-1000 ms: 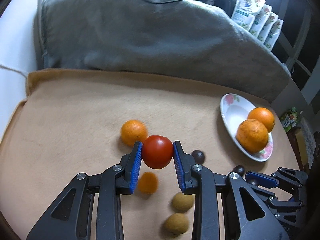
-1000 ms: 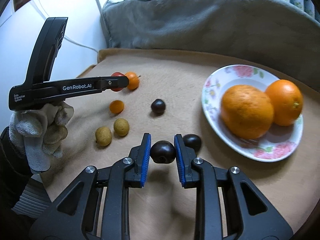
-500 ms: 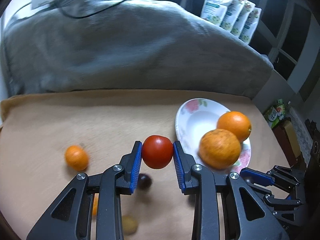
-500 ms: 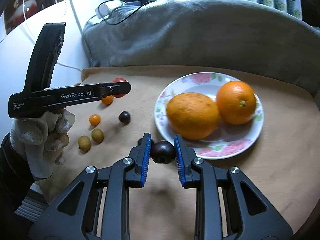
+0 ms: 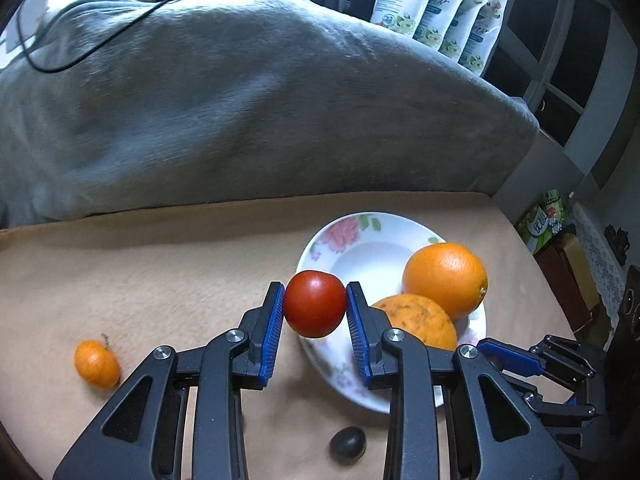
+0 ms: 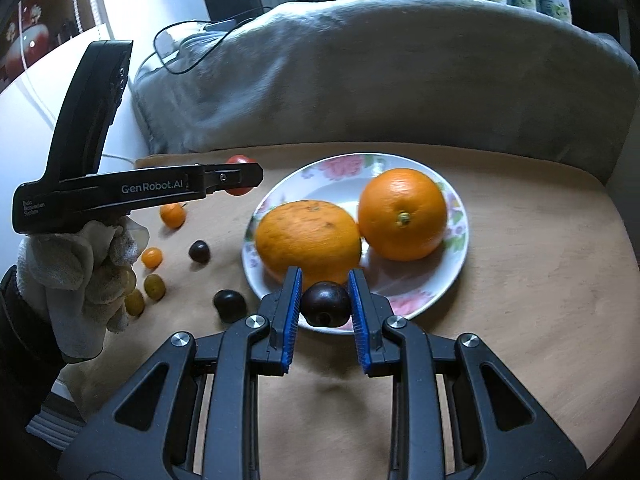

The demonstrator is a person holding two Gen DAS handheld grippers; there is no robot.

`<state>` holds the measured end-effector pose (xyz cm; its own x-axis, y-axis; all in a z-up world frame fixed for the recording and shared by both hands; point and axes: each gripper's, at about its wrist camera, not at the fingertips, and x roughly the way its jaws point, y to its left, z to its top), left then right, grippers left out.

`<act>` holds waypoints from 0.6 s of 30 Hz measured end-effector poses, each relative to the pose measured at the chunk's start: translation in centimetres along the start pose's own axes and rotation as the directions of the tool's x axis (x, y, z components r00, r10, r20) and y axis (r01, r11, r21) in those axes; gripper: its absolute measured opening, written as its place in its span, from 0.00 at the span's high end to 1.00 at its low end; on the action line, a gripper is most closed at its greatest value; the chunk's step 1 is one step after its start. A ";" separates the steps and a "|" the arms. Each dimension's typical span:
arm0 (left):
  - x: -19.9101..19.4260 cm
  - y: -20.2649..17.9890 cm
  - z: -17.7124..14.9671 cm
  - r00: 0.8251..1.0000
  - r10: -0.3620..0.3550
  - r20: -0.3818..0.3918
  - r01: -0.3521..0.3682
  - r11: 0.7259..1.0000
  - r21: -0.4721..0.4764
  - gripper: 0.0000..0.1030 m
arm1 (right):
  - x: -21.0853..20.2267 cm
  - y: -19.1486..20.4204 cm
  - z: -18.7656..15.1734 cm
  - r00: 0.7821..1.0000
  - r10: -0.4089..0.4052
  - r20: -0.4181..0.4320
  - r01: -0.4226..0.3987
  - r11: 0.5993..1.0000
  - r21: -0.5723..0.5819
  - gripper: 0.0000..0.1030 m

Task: Organize fruits
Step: 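Carry the tomato with the left gripper while the right gripper carries the plum to the plate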

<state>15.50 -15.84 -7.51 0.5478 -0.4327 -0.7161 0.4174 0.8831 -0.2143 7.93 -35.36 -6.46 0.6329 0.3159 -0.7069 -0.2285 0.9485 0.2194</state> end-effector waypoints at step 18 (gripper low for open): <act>1.8 -2.1 1.2 1.000 -0.014 -0.018 0.015 0.999 0.030 0.71 | 0.8 -1.0 0.2 1.000 0.002 -0.009 -0.002 1.000 -0.002 0.76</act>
<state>16.50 -18.74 -7.57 0.5289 -0.4421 -0.7245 0.4470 0.8707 -0.2050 8.82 -36.01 -7.09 0.6256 0.3176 -0.7125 -0.2314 0.9478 0.2193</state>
